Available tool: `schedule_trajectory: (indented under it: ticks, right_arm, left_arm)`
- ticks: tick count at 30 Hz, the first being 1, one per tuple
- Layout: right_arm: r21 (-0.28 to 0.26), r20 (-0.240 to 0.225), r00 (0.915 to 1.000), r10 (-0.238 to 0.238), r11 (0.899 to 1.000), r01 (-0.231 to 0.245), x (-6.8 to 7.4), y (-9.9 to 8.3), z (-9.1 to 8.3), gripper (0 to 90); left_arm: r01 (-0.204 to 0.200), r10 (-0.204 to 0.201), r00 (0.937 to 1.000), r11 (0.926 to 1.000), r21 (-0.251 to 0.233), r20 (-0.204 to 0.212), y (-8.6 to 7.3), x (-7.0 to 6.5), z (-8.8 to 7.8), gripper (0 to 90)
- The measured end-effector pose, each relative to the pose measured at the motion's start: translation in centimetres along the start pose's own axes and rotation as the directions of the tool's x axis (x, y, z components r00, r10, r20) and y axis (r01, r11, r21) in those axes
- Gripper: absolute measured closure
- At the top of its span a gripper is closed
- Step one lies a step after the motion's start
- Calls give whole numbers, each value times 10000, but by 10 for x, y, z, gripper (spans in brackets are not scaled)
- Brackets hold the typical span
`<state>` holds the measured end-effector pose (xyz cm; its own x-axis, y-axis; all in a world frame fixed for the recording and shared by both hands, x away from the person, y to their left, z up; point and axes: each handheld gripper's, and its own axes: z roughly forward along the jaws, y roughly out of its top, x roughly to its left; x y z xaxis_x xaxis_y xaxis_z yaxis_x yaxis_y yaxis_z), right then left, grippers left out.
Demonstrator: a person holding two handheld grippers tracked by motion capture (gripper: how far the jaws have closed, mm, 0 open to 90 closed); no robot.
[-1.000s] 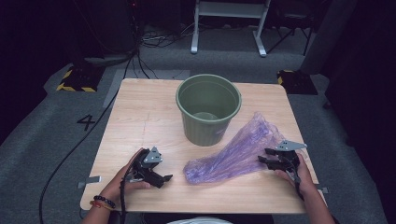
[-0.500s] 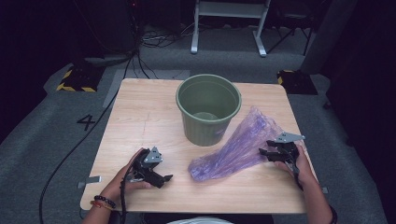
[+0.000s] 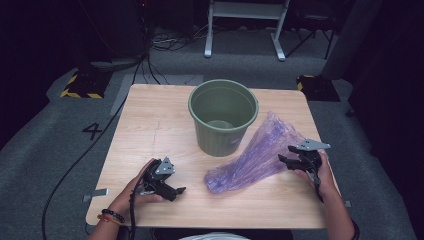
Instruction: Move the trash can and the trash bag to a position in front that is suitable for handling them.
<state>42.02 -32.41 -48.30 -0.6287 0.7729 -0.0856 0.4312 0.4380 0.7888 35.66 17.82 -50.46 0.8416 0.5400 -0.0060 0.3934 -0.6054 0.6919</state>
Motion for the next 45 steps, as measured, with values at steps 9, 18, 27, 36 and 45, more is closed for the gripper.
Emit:
schedule_trajectory:
  ticks: [9,18,27,36,45]
  right_arm:
    - [-567,-441,9990,65,9983,-90,16,8,-11,403]
    - [-651,-877,9961,-32,9979,-26,38,12,-6,283]
    - [-614,-1402,9893,-393,9976,309,63,19,6,243]
    - [-687,-1877,9778,-936,9943,820,80,27,18,216]
    - [-216,-2203,9677,-1226,9924,1208,83,27,37,215]
  left_arm:
    - [-199,200,9996,9998,-44,190,8,-6,7,57]
    - [-547,551,9972,9985,-96,514,18,-17,17,66]
    - [-930,957,9914,9951,-336,898,29,-27,26,153]
    - [-1153,1184,9865,9928,-336,1133,40,-33,37,161]
    - [-1301,1341,9820,9908,-381,1333,50,-36,47,155]
